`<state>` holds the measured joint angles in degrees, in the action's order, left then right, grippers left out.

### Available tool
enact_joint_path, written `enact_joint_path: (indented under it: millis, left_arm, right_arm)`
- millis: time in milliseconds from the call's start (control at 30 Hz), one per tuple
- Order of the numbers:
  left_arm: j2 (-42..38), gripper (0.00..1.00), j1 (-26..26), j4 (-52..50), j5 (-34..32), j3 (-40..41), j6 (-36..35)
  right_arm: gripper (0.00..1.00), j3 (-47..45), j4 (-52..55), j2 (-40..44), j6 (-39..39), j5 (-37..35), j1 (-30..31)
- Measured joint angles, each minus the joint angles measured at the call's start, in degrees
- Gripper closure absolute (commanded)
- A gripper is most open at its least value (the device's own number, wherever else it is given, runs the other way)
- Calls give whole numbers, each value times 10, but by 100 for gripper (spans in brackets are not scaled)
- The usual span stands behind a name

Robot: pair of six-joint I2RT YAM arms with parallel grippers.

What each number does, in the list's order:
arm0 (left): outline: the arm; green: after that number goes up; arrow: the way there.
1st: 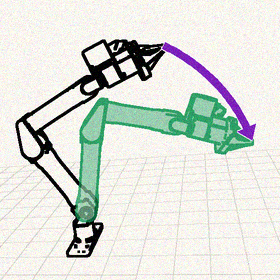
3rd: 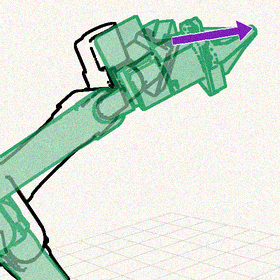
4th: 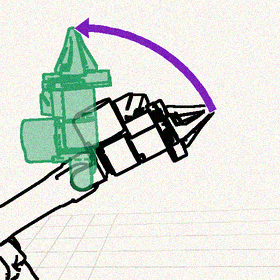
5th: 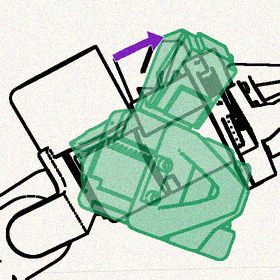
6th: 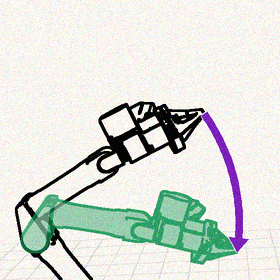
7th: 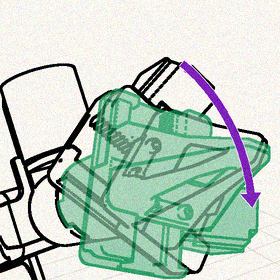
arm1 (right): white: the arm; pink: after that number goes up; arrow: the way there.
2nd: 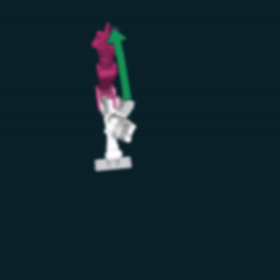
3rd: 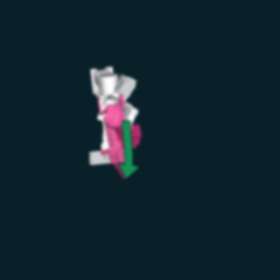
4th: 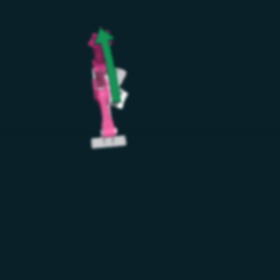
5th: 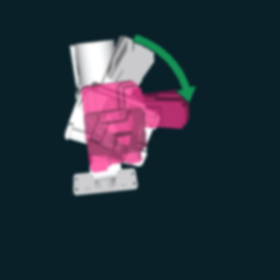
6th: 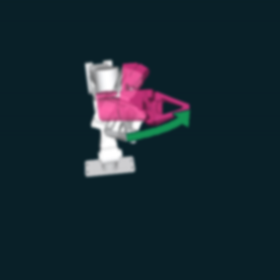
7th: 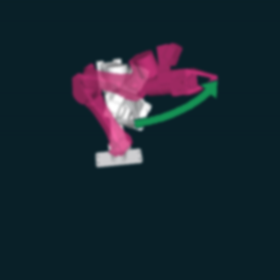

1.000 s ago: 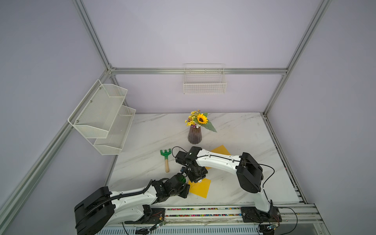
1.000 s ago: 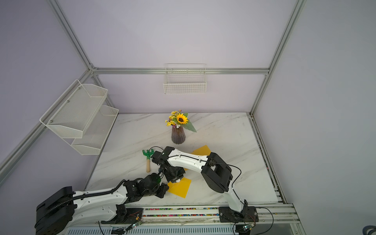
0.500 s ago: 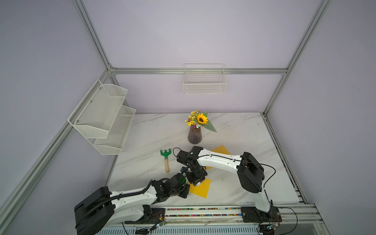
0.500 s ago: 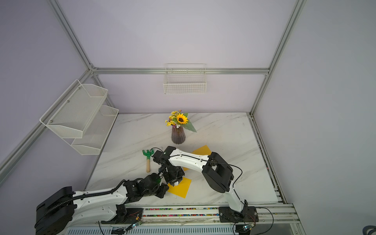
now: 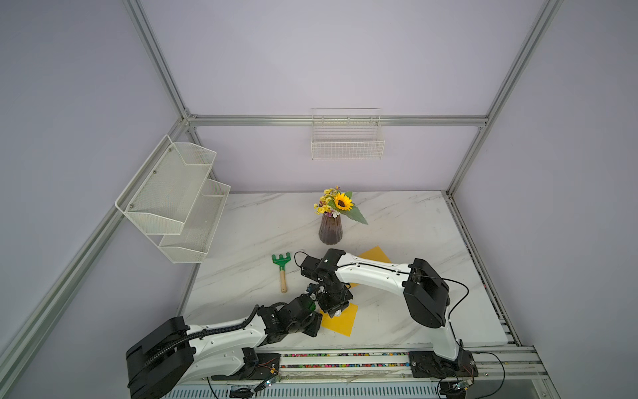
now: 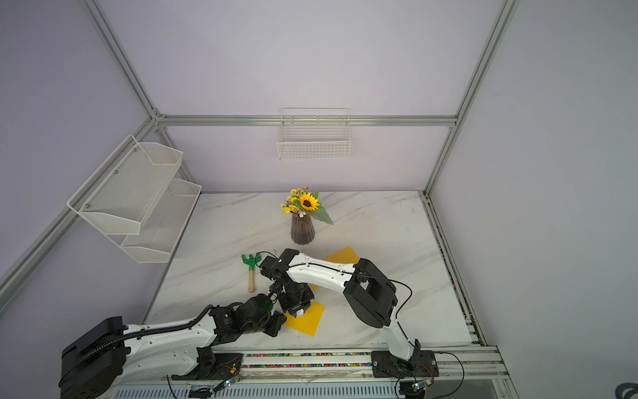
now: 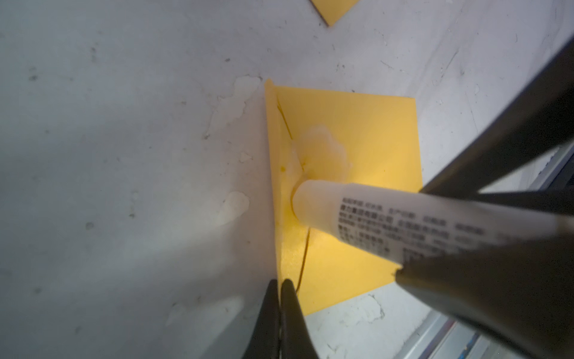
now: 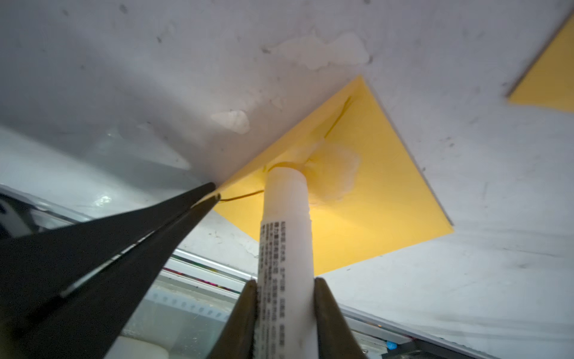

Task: Seal the envelope with a glue stick
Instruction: Apply the envelope at the center of the board.

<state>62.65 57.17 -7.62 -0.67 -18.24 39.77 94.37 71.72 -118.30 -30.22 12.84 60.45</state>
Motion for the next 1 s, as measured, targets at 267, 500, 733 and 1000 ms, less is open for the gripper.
enact_joint_path:
  millis: [267, 500, 733, 1000]
  left_arm:
    - [0, 100, 0, -1, 0, 0, -1]
    - [-1, 100, 0, -1, 0, 0, -2]
    - [-7, 100, 0, -10, -1, 0, 1]
    - [-8, 100, 0, -12, -2, 0, 0]
  right_arm:
    - [100, 7, 21, -3, -5, -45, 4]
    - [100, 17, 48, -10, -3, -87, 13]
    - [100, -10, 2, 7, -11, -2, 7]
    - [100, 1, 28, 0, -18, -59, 16]
